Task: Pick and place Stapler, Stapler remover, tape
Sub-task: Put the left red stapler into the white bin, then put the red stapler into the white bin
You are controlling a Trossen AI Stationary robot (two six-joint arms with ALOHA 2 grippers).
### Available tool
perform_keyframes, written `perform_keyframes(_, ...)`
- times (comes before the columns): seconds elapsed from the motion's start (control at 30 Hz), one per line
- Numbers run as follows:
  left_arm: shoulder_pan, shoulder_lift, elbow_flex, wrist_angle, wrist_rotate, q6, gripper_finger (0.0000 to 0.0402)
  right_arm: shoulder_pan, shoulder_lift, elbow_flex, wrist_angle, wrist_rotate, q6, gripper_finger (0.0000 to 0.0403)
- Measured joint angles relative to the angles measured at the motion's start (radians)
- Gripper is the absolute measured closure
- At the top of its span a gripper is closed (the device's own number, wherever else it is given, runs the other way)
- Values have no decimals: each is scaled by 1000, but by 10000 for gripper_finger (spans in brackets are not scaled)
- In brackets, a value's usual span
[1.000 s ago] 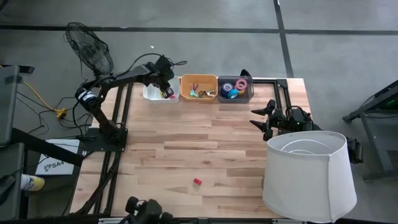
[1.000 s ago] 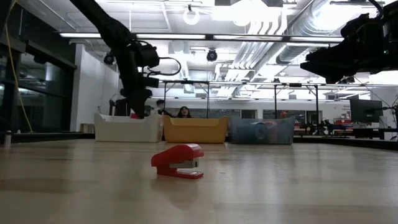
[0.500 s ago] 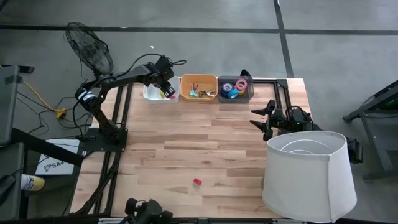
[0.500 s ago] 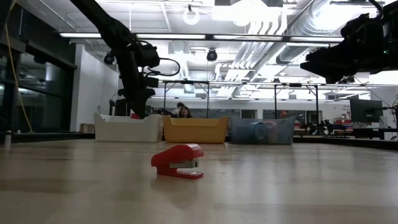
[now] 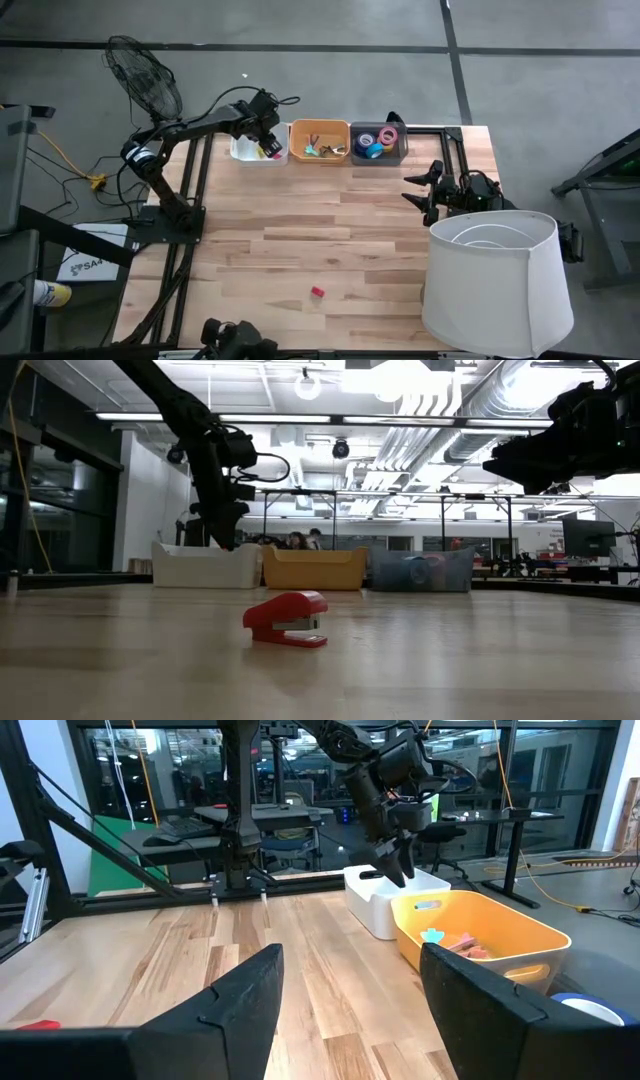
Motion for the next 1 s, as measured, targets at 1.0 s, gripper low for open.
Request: perform_keyframes(1.0, -522, -183, 1, -111, 119, 155, 170, 0, 0, 0, 0, 0, 0, 176)
